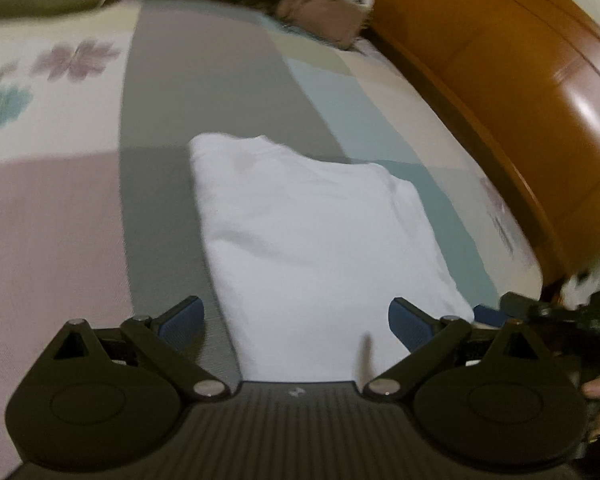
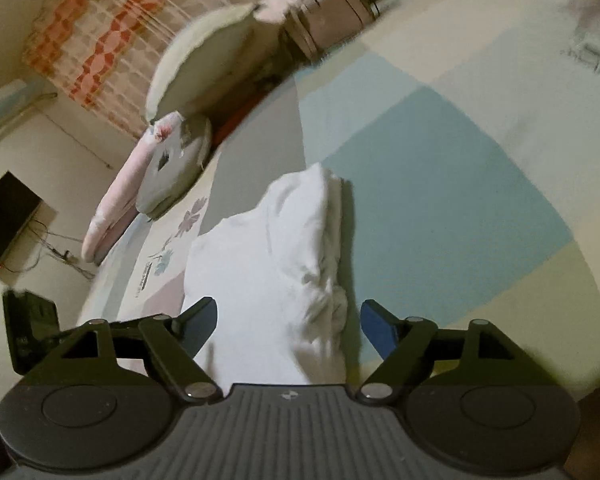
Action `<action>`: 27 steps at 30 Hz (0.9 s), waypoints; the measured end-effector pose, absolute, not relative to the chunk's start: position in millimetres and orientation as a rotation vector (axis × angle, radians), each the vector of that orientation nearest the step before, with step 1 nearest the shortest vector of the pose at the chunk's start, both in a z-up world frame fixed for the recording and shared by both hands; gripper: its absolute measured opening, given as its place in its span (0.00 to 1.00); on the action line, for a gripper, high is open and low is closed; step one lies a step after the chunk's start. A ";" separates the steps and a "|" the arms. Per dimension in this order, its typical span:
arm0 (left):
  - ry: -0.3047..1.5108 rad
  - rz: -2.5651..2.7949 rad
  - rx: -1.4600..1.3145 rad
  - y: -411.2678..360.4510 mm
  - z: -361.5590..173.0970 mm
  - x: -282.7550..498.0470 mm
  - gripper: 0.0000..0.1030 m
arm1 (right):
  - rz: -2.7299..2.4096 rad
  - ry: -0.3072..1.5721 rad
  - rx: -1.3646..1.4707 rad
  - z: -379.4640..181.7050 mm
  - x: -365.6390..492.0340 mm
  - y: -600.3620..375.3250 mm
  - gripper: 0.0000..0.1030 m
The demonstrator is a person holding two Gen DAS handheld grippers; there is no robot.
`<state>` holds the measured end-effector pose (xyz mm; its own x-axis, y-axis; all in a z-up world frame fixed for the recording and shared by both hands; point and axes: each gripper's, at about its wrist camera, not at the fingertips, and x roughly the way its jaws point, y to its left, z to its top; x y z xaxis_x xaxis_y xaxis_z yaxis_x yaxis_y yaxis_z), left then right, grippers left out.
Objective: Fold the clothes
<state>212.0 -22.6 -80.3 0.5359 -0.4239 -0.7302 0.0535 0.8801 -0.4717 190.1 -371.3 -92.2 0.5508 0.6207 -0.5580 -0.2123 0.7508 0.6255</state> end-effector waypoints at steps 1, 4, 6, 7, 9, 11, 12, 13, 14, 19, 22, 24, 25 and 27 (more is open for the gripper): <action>0.987 -0.300 -0.457 -17.8 -84.3 215.8 0.95 | 0.532 0.868 0.545 -94.3 197.0 -371.6 0.81; 1.041 -0.327 -0.548 -8.3 -96.4 226.0 0.95 | 0.563 0.909 0.583 -100.6 217.6 -372.6 0.81; 1.049 -0.351 -0.593 -4.7 -100.9 231.3 0.95 | 0.584 0.937 0.608 -104.9 231.4 -373.2 0.82; 1.049 -0.363 -0.613 -3.4 -102.3 234.7 0.95 | 0.594 0.951 0.620 -107.0 238.3 -373.5 0.85; 1.050 -0.388 -0.653 -0.9 -105.2 241.7 0.95 | 0.615 0.978 0.645 -111.2 252.0 -374.2 0.88; 1.045 -0.411 -0.683 -0.1 -108.8 250.3 0.96 | 0.636 1.006 0.670 -115.4 265.8 -374.8 0.90; 1.042 -0.422 -0.694 -0.6 -110.2 254.7 0.97 | 0.647 1.020 0.683 -117.6 272.7 -375.2 0.91; 1.040 -0.429 -0.699 -1.3 -111.0 259.0 0.98 | 0.657 1.033 0.695 -119.7 279.6 -375.5 0.92; 1.037 -0.437 -0.704 -2.0 -111.6 263.4 0.98 | 0.668 1.047 0.708 -121.8 286.5 -375.8 0.93; 1.029 -0.458 -0.717 -2.9 -113.0 277.9 0.98 | 0.692 1.054 0.715 -123.7 313.7 -360.2 0.97; 1.025 -0.467 -0.738 -1.5 -115.1 275.5 0.98 | 0.694 1.055 0.694 -121.3 316.5 -351.6 1.00; 1.026 -0.475 -0.756 1.1 -116.8 269.7 0.98 | 0.714 1.067 0.669 -120.3 308.4 -347.8 1.00; 1.040 -0.486 -0.768 2.0 -117.7 264.4 0.98 | 0.728 1.084 0.669 -120.9 302.2 -347.1 1.00; 1.071 -0.511 -0.790 3.7 -119.7 253.3 0.98 | 0.757 1.120 0.651 -120.4 285.7 -345.8 1.00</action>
<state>253.3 3.7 -119.7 0.4075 -0.7108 -0.5733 -0.0015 0.6273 -0.7788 285.7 -345.8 -120.4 0.2457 0.8042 -0.5412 -0.2020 0.5886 0.7828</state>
